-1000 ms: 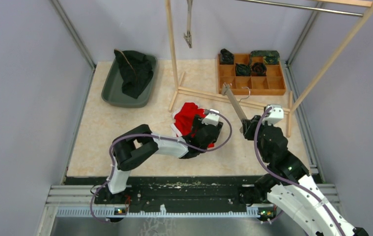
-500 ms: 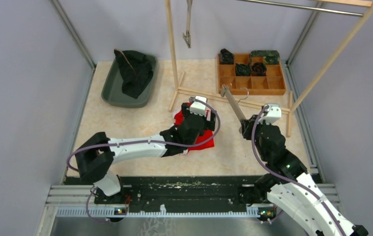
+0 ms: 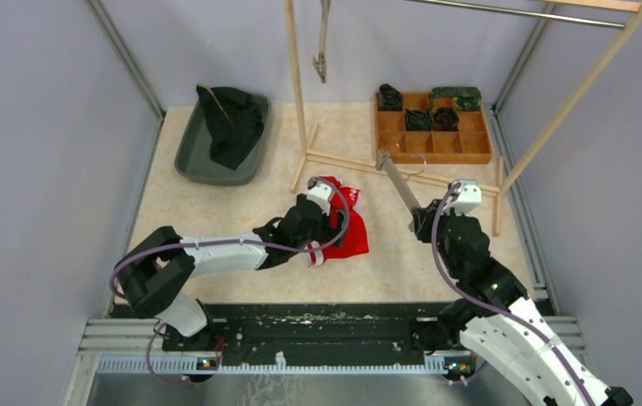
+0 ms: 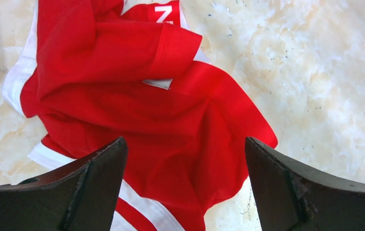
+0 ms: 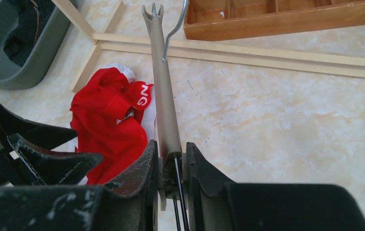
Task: Clip the underwear to the hanger
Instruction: Adjust the underwear at the center of the board.
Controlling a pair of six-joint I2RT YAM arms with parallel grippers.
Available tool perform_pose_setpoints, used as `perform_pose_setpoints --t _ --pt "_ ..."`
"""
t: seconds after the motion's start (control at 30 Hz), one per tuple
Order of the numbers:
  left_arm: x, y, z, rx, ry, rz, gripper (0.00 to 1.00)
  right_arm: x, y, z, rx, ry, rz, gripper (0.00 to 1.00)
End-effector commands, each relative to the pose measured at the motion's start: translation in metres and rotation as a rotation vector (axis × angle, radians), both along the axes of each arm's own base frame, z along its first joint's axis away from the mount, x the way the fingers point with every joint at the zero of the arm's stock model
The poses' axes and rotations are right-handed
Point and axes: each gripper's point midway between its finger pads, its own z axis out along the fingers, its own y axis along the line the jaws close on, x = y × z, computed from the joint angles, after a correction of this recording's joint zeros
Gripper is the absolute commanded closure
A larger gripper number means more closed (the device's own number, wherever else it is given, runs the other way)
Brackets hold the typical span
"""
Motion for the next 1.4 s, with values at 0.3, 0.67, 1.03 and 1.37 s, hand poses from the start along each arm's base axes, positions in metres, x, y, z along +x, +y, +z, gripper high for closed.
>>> perform_pose_setpoints --t 0.3,0.67,1.03,1.37 --pt "-0.009 -0.027 0.007 -0.151 0.073 -0.129 0.06 0.007 0.008 0.016 0.058 -0.061 0.012 1.00" --pt "-0.001 -0.032 -0.025 -0.114 0.140 -0.082 0.06 0.008 0.008 0.012 0.054 -0.058 0.007 1.00" --pt "0.003 -0.034 -0.048 -0.113 0.184 -0.025 0.09 0.007 0.006 0.011 0.052 -0.057 0.003 1.00" --pt "-0.003 -0.036 -0.075 -0.102 0.246 -0.020 0.29 0.007 0.005 0.009 0.049 -0.054 -0.005 1.00"
